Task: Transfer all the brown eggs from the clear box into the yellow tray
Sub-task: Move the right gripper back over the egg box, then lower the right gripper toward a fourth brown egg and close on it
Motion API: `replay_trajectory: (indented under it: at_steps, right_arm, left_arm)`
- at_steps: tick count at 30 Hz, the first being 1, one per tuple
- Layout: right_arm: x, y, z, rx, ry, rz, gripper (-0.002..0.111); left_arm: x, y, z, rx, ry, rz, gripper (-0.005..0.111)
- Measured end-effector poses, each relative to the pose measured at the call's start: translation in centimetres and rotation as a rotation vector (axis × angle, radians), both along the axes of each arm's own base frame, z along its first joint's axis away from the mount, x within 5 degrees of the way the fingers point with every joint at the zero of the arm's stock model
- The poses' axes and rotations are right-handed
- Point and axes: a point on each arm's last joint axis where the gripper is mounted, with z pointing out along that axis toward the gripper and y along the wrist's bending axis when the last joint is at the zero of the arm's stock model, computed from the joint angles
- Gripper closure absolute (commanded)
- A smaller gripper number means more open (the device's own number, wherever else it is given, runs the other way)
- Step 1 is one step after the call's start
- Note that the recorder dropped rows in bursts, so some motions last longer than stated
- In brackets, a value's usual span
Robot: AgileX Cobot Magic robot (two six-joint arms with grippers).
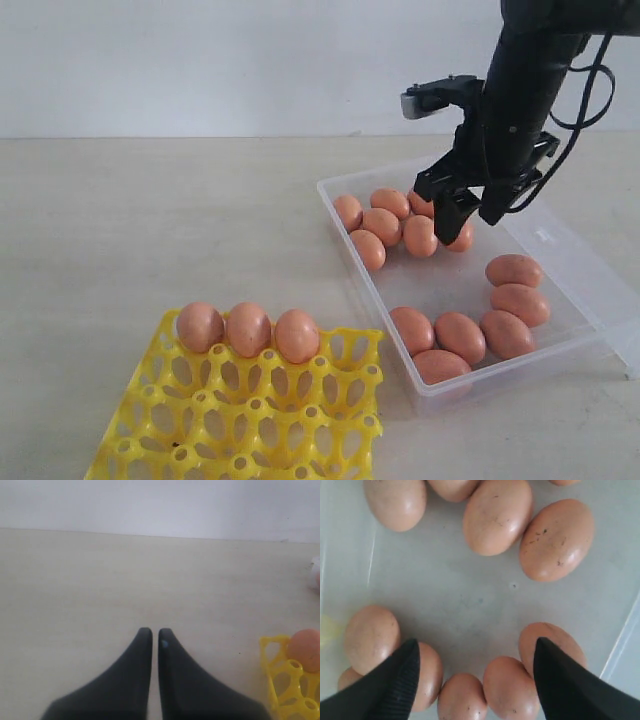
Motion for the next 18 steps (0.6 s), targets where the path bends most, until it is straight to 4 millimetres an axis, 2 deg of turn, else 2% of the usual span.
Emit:
replay_trajectory:
  at_steps: [4, 9, 18]
  right_arm:
    - [0.4, -0.9, -1.5, 0.014, 0.027, 0.124, 0.052]
    - [0.6, -1.4, -1.7, -0.013, -0.006, 0.286, 0.052]
    - [1.0, -2.4, -2.0, -0.136, -0.02, 0.364, 0.052]
  left_arm:
    - [0.0, 0.0, 0.0, 0.0, 0.0, 0.0, 0.103]
    - [0.0, 0.0, 0.0, 0.0, 0.0, 0.0, 0.103]
    - [0.0, 0.0, 0.0, 0.0, 0.0, 0.0, 0.103]
